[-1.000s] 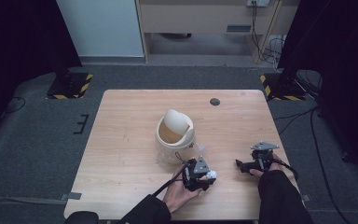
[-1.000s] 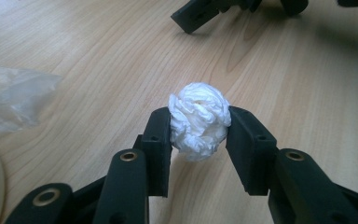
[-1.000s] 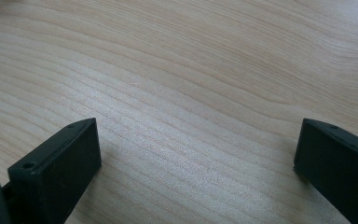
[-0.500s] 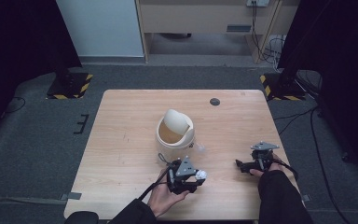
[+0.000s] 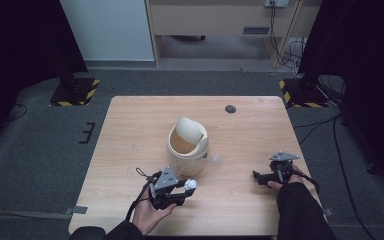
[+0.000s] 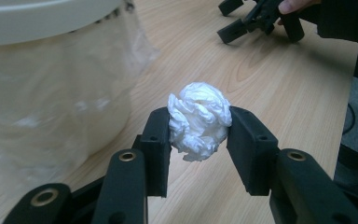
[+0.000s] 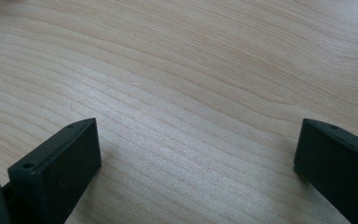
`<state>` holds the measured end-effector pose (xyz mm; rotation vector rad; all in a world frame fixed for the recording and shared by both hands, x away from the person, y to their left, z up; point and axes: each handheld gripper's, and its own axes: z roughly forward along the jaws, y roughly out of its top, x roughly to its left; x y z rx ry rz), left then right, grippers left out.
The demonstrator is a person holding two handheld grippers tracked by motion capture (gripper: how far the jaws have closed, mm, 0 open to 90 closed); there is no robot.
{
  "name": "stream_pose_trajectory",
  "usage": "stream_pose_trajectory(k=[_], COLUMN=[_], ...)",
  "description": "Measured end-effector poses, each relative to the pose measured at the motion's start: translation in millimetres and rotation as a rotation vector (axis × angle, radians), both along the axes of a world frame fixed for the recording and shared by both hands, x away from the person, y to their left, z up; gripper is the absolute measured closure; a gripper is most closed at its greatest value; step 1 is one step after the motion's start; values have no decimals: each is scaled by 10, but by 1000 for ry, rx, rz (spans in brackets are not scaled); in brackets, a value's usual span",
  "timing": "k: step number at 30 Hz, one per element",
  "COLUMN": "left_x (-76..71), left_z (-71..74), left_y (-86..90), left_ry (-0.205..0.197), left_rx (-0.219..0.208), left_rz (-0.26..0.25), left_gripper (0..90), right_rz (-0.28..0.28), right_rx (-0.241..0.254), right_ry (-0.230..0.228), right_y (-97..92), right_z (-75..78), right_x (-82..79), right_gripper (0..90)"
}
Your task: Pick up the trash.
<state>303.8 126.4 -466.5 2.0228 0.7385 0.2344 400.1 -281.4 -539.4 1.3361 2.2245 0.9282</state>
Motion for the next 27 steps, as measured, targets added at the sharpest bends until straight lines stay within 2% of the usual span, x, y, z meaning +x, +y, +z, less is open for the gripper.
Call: stream_pose_trajectory(k=[8, 10, 16, 27], left_x=[-21, -18, -8, 20], left_z=[76, 122, 201, 361], left_y=[230, 300, 434, 656], left_ry=[-15, -25, -48, -114], left_rx=[-57, -85, -124, -192], left_rz=[54, 74, 115, 189], left_gripper=[599, 599, 598, 595], right_rz=[0, 1, 1, 1], right_rx=[0, -1, -1, 2], right_ry=[0, 0, -1, 1], right_y=[0, -1, -1, 1], right_z=[0, 0, 0, 1], right_x=[0, 0, 1, 1], right_gripper=[7, 7, 7, 7])
